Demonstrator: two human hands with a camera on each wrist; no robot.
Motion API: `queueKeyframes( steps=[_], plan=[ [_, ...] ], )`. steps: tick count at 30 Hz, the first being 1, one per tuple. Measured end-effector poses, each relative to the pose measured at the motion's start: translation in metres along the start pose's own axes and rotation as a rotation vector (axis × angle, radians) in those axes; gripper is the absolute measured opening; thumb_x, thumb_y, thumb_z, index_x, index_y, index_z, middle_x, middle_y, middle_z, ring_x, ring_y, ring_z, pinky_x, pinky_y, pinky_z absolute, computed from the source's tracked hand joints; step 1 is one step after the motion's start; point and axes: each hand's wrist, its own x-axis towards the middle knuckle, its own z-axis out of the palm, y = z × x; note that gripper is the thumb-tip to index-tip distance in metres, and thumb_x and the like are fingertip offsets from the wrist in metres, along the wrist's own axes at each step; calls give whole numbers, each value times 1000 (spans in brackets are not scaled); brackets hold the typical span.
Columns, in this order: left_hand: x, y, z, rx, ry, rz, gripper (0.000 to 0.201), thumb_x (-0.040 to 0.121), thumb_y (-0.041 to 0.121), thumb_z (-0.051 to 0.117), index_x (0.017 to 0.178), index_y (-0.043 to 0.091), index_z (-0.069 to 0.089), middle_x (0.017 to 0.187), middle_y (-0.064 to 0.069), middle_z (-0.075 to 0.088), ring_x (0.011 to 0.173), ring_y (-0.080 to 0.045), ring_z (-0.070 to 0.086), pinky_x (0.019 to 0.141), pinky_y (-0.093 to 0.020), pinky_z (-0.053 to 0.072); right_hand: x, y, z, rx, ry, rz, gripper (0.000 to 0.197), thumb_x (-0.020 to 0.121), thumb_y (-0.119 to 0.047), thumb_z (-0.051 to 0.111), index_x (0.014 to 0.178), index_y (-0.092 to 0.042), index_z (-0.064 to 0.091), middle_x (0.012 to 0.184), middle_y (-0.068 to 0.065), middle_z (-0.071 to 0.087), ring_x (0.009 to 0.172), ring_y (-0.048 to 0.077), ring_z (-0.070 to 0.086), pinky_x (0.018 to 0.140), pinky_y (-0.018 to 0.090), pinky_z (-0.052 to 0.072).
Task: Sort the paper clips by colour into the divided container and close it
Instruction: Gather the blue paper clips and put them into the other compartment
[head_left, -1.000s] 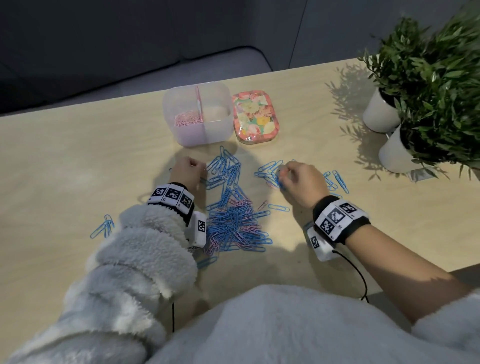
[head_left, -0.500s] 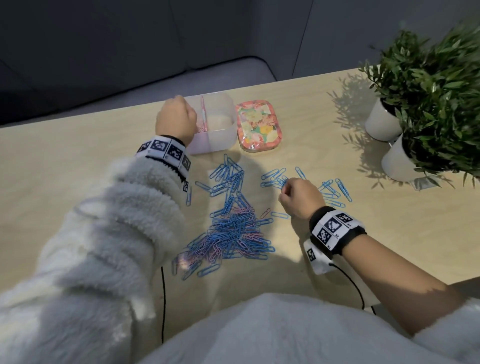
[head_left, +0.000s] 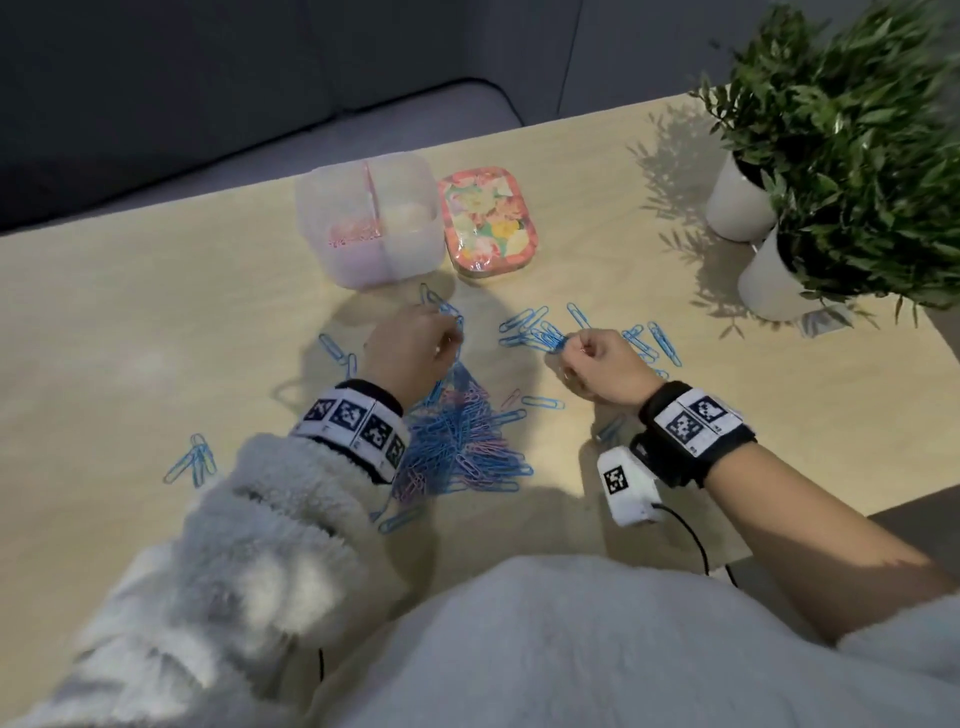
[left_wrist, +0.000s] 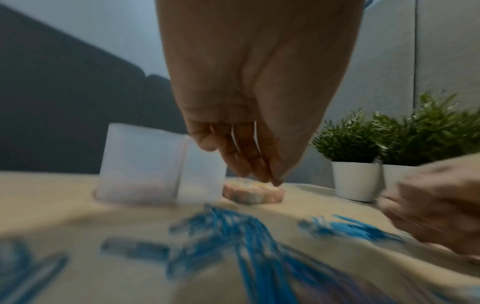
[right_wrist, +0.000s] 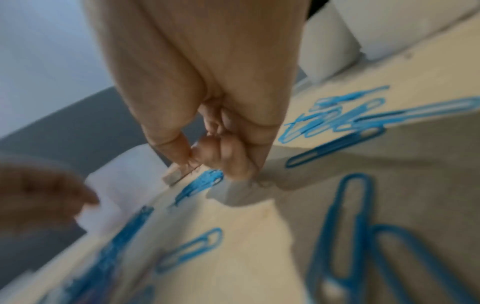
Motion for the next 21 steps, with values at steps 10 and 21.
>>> queueKeyframes(
  steps=[10,21],
  plan=[
    [-44,0,35,39,-109,-48,18,84,23,63,100,14,65,99,-9,63,97,-29,55,81,-36,42,-6,-8,36,-298,-158,-177,11,81,-3,56,80,-14,55,59,-7,48,50,2,45,56,21,38],
    [-55,-4,31,-252,-90,-204,8,85,18,61,88,10,61,87,-6,65,82,-23,56,76,-35,45,-10,-1,31,-729,-229,-266,18,84,-21,60,100,-14,53,98,5,64,93,27,57,75,32,40]
  ],
)
